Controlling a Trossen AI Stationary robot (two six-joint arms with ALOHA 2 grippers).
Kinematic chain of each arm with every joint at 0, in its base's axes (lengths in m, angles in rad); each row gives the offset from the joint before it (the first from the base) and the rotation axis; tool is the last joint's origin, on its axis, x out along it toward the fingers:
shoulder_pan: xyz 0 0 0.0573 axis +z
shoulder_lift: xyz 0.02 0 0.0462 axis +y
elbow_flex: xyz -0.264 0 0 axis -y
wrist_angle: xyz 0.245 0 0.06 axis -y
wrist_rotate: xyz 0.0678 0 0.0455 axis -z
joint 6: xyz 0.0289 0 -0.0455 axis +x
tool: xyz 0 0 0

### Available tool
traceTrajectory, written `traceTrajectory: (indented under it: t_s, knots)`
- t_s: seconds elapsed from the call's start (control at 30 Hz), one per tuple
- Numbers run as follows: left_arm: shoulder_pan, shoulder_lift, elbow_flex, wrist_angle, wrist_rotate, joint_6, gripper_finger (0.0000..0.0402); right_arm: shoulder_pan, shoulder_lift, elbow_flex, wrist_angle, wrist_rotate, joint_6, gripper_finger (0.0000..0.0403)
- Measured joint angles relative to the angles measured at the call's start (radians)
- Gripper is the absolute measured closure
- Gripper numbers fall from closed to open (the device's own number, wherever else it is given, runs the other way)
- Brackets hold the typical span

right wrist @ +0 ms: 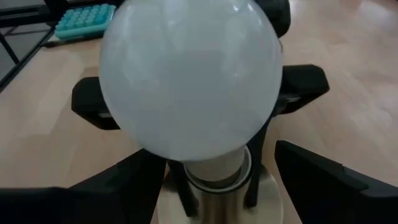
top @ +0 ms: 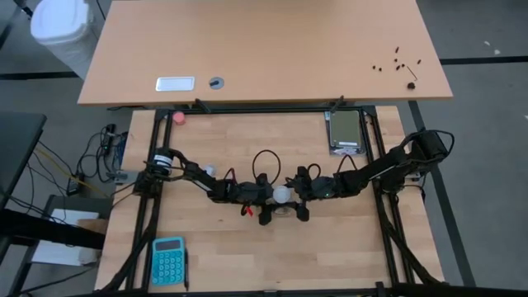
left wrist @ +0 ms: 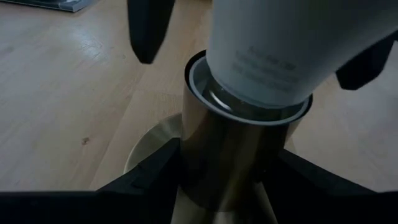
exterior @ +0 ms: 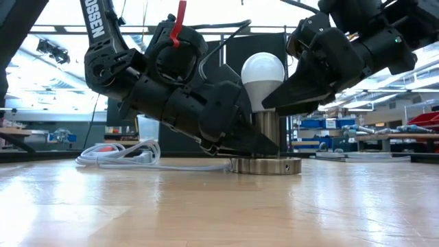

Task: Screw lightbulb
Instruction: Insert the lightbulb into the lamp holder

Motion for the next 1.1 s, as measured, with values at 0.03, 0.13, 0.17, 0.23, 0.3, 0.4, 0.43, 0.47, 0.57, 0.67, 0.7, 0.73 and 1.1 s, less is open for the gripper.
traceTrajectory:
  t_s: [0.03,0.13,0.17,0.23,0.3,0.4,0.43,0.47,0.57,0.67,0.7,0.73,1.1]
  knots:
    - [0.0,0.0,0.0,0.0,0.0,0.0,0.0189,0.0,0.0,0.0,0.004,0.0,0.002,0.0093]
    - [0.0,0.0,0.0,0.0,0.0,0.0,0.0189,-0.001,0.0,0.0,0.014,0.001,0.002,0.0093]
    - [0.0,0.0,0.0,0.0,0.0,0.0,0.0189,-0.001,0.0,0.0,0.014,0.002,0.003,0.0093]
    - [0.0,0.0,0.0,0.0,0.0,0.0,0.0189,-0.004,0.0,0.0,0.015,0.003,0.005,0.0093]
    - [0.0,0.0,0.0,0.0,0.0,0.0,0.0189,-0.007,0.0,0.0,0.015,0.005,0.011,0.0093]
    - [0.0,0.0,0.0,0.0,0.0,0.0,0.0189,-0.013,0.0,0.0,0.018,0.005,0.013,0.0093]
    - [0.0,0.0,0.0,0.0,0.0,0.0,0.0189,-0.015,0.0,0.0,0.021,0.005,0.014,0.0093]
    - [0.0,0.0,0.0,0.0,0.0,0.0,0.0189,-0.017,0.0,0.0,0.022,0.005,0.017,0.0093]
    - [0.0,0.0,0.0,0.0,0.0,0.0,0.0189,-0.023,0.0,0.0,0.021,0.004,0.027,0.0093]
    - [0.0,0.0,0.0,-0.001,0.0,0.0,0.0189,-0.023,0.0,0.0,0.021,-0.004,0.028,0.0093]
    - [0.0,0.0,0.0,-0.001,0.0,0.0,0.0189,-0.021,0.0,0.0,0.021,-0.012,0.028,0.0093]
    - [0.0,0.0,0.0,-0.001,0.0,0.0,0.0189,-0.017,0.0,0.0,0.021,-0.014,0.028,0.0093]
    - [0.0,-0.001,0.0,-0.002,-0.001,0.001,0.0189,0.051,0.0,0.0,0.004,0.037,0.0,0.0093]
